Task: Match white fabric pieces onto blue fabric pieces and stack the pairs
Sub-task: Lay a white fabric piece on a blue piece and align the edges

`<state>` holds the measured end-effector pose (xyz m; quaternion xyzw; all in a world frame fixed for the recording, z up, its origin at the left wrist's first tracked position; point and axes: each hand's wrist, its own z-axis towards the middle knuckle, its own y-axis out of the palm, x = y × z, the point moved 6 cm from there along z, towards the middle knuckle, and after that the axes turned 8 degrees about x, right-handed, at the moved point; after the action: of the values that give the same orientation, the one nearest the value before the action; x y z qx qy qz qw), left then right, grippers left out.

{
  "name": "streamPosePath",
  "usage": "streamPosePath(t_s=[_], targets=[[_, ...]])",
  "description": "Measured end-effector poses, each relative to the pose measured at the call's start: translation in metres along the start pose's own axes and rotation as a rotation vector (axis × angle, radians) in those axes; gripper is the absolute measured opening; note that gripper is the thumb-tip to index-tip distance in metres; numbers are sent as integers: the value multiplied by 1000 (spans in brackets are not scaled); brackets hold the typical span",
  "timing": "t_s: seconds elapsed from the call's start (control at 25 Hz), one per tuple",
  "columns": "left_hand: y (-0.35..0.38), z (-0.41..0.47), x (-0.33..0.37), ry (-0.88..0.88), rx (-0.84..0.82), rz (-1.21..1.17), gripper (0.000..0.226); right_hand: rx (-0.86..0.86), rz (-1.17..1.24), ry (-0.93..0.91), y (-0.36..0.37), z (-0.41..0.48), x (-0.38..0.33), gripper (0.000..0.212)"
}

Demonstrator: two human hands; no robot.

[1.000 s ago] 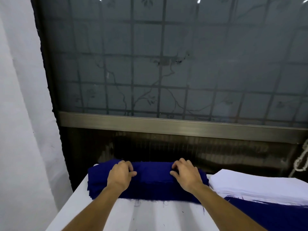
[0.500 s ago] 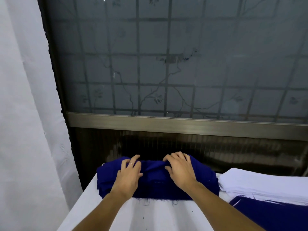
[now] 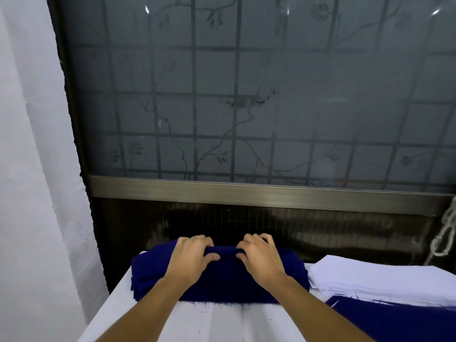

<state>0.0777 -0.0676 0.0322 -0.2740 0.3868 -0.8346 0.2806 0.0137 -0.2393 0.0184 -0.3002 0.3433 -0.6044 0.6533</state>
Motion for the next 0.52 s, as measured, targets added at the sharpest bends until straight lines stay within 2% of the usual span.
streamPosePath(t_s=[0.08, 0.28, 0.52], targets=[[-7, -1, -7, -12, 12, -4, 22, -29, -20, 61, -5, -9, 18, 27], [-16, -15, -29, 53, -108, 240, 40, -3, -16, 206, -34, -29, 60, 25], [-49, -34, -47, -94, -21, 229, 33, 10, -3, 369, -75, -65, 99, 26]])
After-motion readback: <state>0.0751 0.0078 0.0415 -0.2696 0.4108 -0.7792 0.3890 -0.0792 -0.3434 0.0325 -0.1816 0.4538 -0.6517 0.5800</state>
